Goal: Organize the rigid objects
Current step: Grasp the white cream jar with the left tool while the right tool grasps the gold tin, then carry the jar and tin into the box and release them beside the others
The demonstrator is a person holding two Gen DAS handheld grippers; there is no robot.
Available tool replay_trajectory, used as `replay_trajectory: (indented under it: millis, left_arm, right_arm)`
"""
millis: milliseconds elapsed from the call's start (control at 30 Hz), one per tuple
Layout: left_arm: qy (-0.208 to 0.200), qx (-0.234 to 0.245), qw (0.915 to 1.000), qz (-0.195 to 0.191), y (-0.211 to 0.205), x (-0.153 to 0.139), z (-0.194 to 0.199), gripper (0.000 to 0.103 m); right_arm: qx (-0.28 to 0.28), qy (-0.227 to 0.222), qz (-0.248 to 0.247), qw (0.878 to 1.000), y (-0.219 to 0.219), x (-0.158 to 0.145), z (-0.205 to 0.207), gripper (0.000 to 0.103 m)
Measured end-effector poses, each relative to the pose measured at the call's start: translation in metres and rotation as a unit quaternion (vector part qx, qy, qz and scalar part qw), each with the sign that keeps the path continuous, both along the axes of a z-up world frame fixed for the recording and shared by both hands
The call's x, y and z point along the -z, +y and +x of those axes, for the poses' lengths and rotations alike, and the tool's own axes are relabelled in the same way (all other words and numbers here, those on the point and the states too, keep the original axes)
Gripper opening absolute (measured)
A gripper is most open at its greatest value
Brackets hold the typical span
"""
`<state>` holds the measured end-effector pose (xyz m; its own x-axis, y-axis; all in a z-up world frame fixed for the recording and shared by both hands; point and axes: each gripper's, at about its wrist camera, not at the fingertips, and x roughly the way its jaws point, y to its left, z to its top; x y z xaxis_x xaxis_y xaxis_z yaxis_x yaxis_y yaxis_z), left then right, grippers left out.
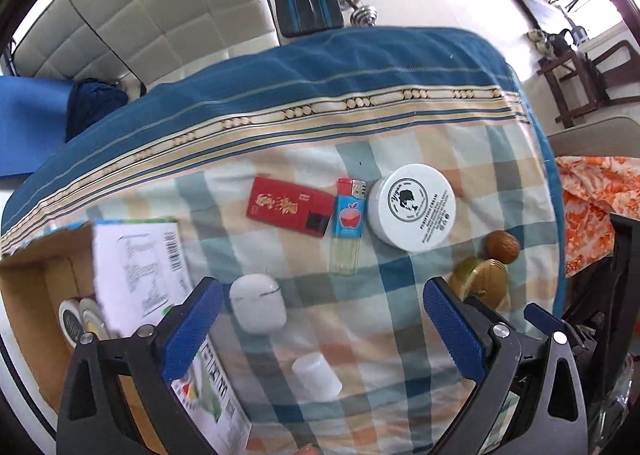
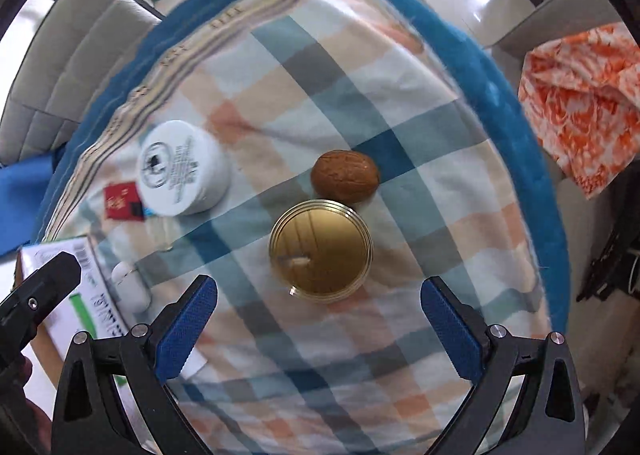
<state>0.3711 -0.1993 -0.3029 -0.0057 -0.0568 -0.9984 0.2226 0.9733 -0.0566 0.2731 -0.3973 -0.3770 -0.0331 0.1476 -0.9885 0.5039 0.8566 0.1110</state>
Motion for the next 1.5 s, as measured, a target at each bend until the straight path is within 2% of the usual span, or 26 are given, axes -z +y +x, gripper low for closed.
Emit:
replay_trajectory:
  millis: [67, 133, 200, 267, 367, 533, 767, 867, 1067, 1133, 1167, 1367, 1500]
  left_arm:
    - [0.009, 0.002, 0.9999, 0.006, -0.006, 0.012, 0.005, 0.103]
    - [0.015, 0.005, 0.9998, 0.007, -0.011, 0.02, 0.01, 0.103]
    - [0.021, 0.008, 0.9997, 0.006, -0.016, 0.027, 0.013, 0.103]
    - [0.022, 0.015, 0.9996, 0.007, -0.023, 0.031, 0.016, 0.103]
    - [0.028, 0.03, 0.9992, 0.007, -0.037, 0.037, 0.02, 0.103]
    - [0.034, 0.06, 0.9975, 0.016, -0.064, 0.046, 0.024, 0.103]
    - [0.044, 0.103, 0.9931, 0.035, -0.097, 0.065, 0.022, 0.101]
    - [0.045, 0.105, 0.9921, 0.05, -0.101, 0.074, 0.024, 0.067]
    - [0.033, 0.126, 0.9895, 0.061, -0.11, 0.078, 0.024, 0.068]
    - [0.053, 0.12, 0.9896, 0.06, -0.112, 0.087, 0.025, 0.068]
    - [0.05, 0.112, 0.9911, 0.052, -0.11, 0.089, 0.025, 0.068]
    - [0.028, 0.098, 0.994, 0.038, -0.105, 0.08, 0.02, 0.065]
    - [0.025, 0.096, 0.9947, 0.026, -0.087, 0.063, -0.001, 0.065]
  right_arm:
    - [0.011, 0.006, 0.012, 1.0, -0.003, 0.017, 0.003, 0.1]
    - [0.018, 0.012, 0.018, 1.0, -0.003, 0.03, 0.006, 0.091]
    - [0.018, 0.022, 0.013, 1.0, -0.004, 0.038, 0.007, 0.073]
    - [0.02, 0.021, 0.008, 1.0, -0.006, 0.04, 0.006, 0.068]
    - [0.018, 0.018, 0.014, 1.0, -0.014, 0.038, 0.002, 0.068]
    - [0.011, 0.017, -0.011, 1.0, -0.032, 0.031, -0.001, 0.068]
    - [0.024, 0.023, -0.019, 0.999, -0.054, 0.036, -0.006, 0.068]
    - [0.026, 0.025, -0.015, 0.999, -0.06, 0.038, -0.003, 0.068]
    - [0.025, 0.025, -0.015, 0.999, -0.062, 0.042, 0.001, 0.068]
    - [0.024, 0.026, -0.017, 0.999, -0.06, 0.043, 0.002, 0.068]
    - [0.023, 0.027, -0.018, 0.999, -0.057, 0.042, 0.002, 0.068]
    - [0.01, 0.027, -0.021, 0.999, -0.053, 0.042, 0.003, 0.068]
    - [-0.003, 0.021, -0.018, 1.0, -0.045, 0.032, 0.0, 0.067]
